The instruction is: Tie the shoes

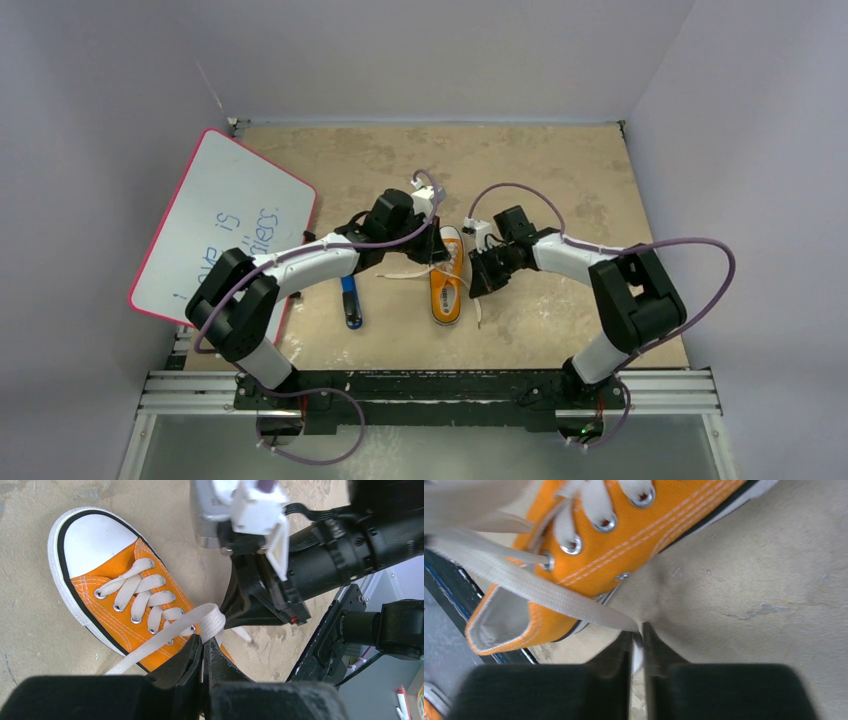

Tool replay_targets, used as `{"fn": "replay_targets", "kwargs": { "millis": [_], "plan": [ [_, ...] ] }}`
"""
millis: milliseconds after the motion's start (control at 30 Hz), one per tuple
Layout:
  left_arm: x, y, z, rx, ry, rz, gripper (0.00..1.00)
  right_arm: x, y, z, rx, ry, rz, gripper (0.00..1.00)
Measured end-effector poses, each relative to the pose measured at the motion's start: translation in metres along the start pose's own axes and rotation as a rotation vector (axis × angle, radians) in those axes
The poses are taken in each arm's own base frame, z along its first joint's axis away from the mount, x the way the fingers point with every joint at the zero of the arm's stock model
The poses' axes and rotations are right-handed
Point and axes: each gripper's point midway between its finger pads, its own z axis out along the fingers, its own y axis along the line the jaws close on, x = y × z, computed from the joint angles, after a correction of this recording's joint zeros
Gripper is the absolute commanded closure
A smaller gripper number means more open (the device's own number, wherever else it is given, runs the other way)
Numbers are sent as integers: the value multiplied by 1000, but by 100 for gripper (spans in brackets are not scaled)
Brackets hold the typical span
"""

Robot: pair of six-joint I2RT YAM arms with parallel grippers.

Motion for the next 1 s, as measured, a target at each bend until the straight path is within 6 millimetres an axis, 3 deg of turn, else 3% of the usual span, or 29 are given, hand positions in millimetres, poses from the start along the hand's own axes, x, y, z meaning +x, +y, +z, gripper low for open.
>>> {"fn": "replay_targets", "kwargs": {
  "millis": [100,167,367,467,700,1000],
  "plan": [
    [-1,-1,0,2,0,1,100,1,-1,-2,14,5,67,100],
    [-1,-1,0,2,1,0,100,-13,-1,-13,32,-41,114,100],
    [-1,-2,-1,9,4,-21,100,-95,0,-71,10,-394,231,100],
    [-2,-3,0,17,1,-37,100,-122,10,-73,-75,-493,278,100],
    [0,-3,2,31,12,-71,100,-126,3,-51,-143,-560,484,100],
    [-4,-7,3,50,-1,-80,100,-145,-2,-66,-121,-683,538,100]
  ]
}}
